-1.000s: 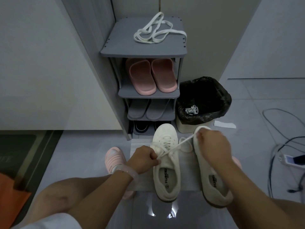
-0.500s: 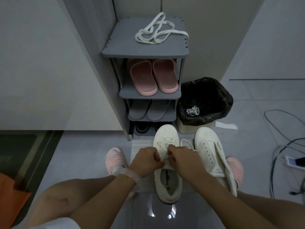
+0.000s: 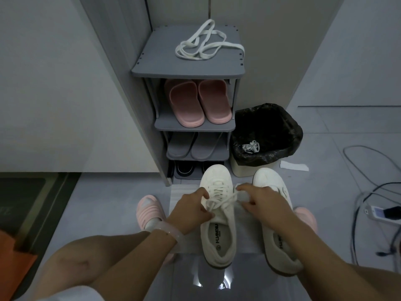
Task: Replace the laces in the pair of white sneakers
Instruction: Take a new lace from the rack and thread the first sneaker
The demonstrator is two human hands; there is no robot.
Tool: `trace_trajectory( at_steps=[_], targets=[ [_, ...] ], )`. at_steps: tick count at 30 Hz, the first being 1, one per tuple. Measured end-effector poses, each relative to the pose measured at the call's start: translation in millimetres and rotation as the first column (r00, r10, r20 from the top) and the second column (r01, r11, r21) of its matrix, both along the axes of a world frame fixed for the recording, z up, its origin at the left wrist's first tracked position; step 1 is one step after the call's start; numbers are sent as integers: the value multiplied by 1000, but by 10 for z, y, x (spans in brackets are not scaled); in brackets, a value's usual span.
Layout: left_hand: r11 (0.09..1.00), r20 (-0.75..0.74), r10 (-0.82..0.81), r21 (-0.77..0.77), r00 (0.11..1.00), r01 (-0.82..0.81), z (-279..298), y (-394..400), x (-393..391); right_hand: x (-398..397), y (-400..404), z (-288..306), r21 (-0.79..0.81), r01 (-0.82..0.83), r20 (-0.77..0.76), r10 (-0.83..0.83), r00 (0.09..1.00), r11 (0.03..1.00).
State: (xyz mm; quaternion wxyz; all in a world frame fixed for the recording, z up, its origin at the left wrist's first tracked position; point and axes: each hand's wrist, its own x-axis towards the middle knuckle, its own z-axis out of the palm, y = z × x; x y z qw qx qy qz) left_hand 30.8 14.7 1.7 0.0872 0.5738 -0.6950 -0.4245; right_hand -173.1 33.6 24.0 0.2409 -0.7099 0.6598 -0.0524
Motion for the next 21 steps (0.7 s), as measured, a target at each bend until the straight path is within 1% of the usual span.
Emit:
trace_trajectory(
  at_steps=[2,8,11,13,16,18,21],
  targets=[
    [997,39,-16,-80,999,19,13,34,-21,147,11,-75,-8,-77,-30,76,997,997],
    [989,84,-47,-138,995,58,24,72,-44,187,-6,-120,-52,-88,-156,79,985,995],
    [987,93,-66,-142,993,79,17,65,-47,223,-8,-129,-43,-107,-94,103,990,993],
    [987,95,-75,-138,993,88,17,61,-38,274,-14,-159,-50,-147,-118,140,983,988],
    [987,93,-77,-134,993,89,12,64,-15,331,-36,-199,-99,-185,-143,170,975,978],
    [986,94,-79,-138,992,91,5,60,-7,342,-49,-192,-105,-179,-136,164,977,978],
    [988,87,-79,-129,993,90,-6,45,2,299,-77,-150,-59,-151,-96,145,985,987]
  ],
)
